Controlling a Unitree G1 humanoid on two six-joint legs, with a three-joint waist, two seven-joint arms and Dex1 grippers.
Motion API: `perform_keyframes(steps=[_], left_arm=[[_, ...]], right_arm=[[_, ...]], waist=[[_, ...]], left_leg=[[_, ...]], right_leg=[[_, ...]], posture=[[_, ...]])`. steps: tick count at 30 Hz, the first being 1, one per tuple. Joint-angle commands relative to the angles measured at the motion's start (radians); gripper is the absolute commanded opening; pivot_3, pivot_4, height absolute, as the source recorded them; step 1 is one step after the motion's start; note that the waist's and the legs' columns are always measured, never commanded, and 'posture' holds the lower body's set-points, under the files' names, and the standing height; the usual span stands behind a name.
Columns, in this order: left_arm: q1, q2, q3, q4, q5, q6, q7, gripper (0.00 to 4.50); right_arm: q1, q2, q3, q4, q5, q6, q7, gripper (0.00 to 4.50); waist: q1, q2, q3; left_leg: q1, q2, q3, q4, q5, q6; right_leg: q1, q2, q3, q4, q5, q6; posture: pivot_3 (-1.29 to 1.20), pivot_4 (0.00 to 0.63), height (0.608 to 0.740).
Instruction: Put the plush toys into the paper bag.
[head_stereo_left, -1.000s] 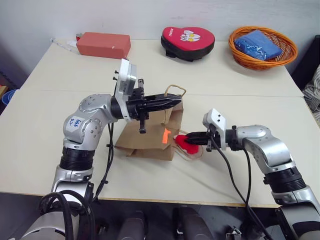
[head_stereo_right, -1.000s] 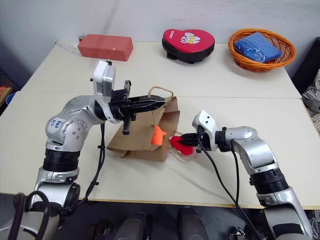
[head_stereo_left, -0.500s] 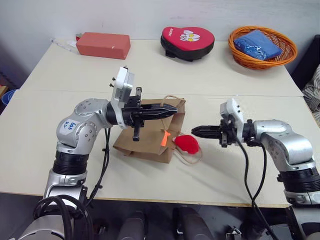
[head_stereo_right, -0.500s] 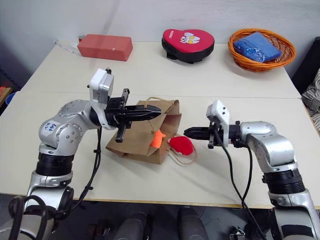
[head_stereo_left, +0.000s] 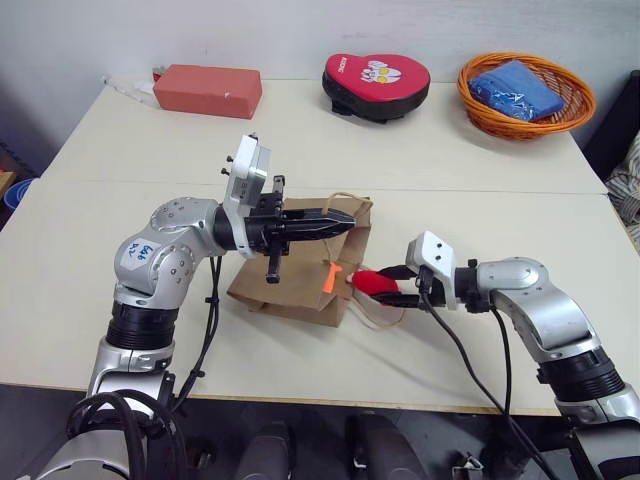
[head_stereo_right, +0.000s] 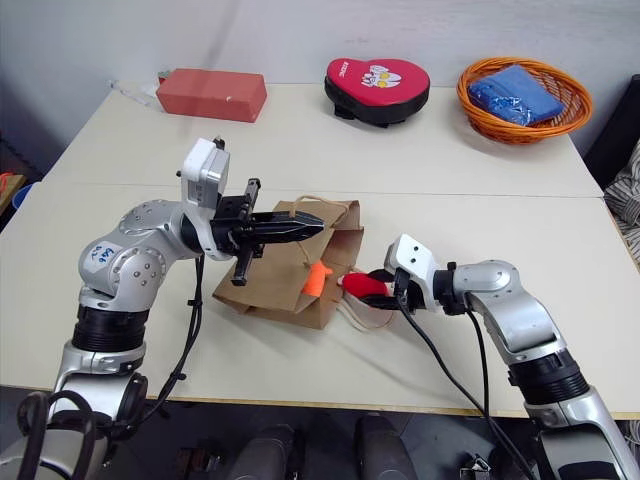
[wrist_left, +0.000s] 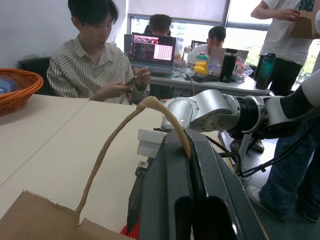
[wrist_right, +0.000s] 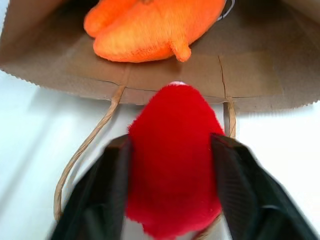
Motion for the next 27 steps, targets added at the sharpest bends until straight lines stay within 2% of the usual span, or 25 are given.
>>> perform_keyframes(steps=[1,3,5,10,16,19,22,27], left_arm=[[-0.014,0.011,0.010,-0.038,-0.016,-0.003,-0.005,0.00],[-0.016,0.013,0.011,-0.036,-0.016,-0.003,-0.006,0.00],[-0.019,0.014,0.011,-0.032,-0.015,-0.005,-0.007,0.00],[-0.024,0.012,0.009,-0.029,-0.014,-0.008,-0.005,0.00],[-0.023,0.015,0.015,-0.034,-0.022,-0.004,-0.006,0.00],[-0.021,0.018,0.017,-0.039,-0.027,0.000,-0.009,0.00],[-0.028,0.013,0.020,-0.043,-0.037,0.007,-0.003,0.00],[-0.046,0.004,0.042,-0.058,-0.077,0.036,0.018,0.00]], right_arm=[[-0.004,0.000,0.014,0.000,-0.020,-0.023,0.013,1.13],[-0.003,-0.003,0.023,0.004,-0.030,-0.037,0.024,0.44],[-0.005,0.001,0.022,0.007,-0.033,-0.043,0.027,0.01],[-0.011,-0.005,-0.021,0.002,-0.003,-0.055,0.055,0.01],[-0.036,-0.019,-0.194,-0.024,0.227,0.034,0.140,0.01],[-0.059,-0.026,-0.223,-0.028,0.281,0.090,0.149,0.01],[-0.091,0.006,-0.198,-0.026,0.278,0.094,0.125,0.01],[-0.131,0.134,-0.044,0.004,0.162,0.031,0.063,0.01]], waist=[[0.000,0.000,0.000],[0.000,0.000,0.000],[0.000,0.000,0.000],[0.000,0.000,0.000],[0.001,0.000,0.000],[0.000,0.000,0.000],[-0.001,0.000,0.000],[-0.003,0.000,0.000]], left_leg=[[0.000,0.000,0.000,0.000,0.000,0.000],[0.000,0.000,0.000,0.000,0.000,0.000],[0.000,0.000,0.000,0.000,0.000,0.000],[0.000,0.000,0.000,0.000,0.000,0.000],[0.000,0.000,0.000,0.000,0.000,0.000],[0.000,0.000,0.000,0.000,0.000,0.000],[0.000,0.000,0.000,0.000,0.000,0.000],[0.000,0.000,0.000,0.000,0.000,0.000]], right_leg=[[0.000,0.000,0.000,0.000,0.000,0.000],[0.000,0.000,0.000,0.000,0.000,0.000],[0.000,0.000,0.000,0.000,0.000,0.000],[0.000,0.000,0.000,0.000,0.000,0.000],[0.000,0.000,0.000,0.000,0.000,0.000],[0.000,0.000,0.000,0.000,0.000,0.000],[0.000,0.000,0.000,0.001,0.000,0.000],[-0.001,0.000,0.000,0.002,0.000,0.000]], posture=[[0.00,0.150,0.740],[0.00,0.150,0.740],[0.00,0.150,0.740],[0.00,0.150,0.740],[0.00,0.150,0.740],[0.00,0.150,0.740],[0.00,0.150,0.740],[0.00,0.150,0.740]])
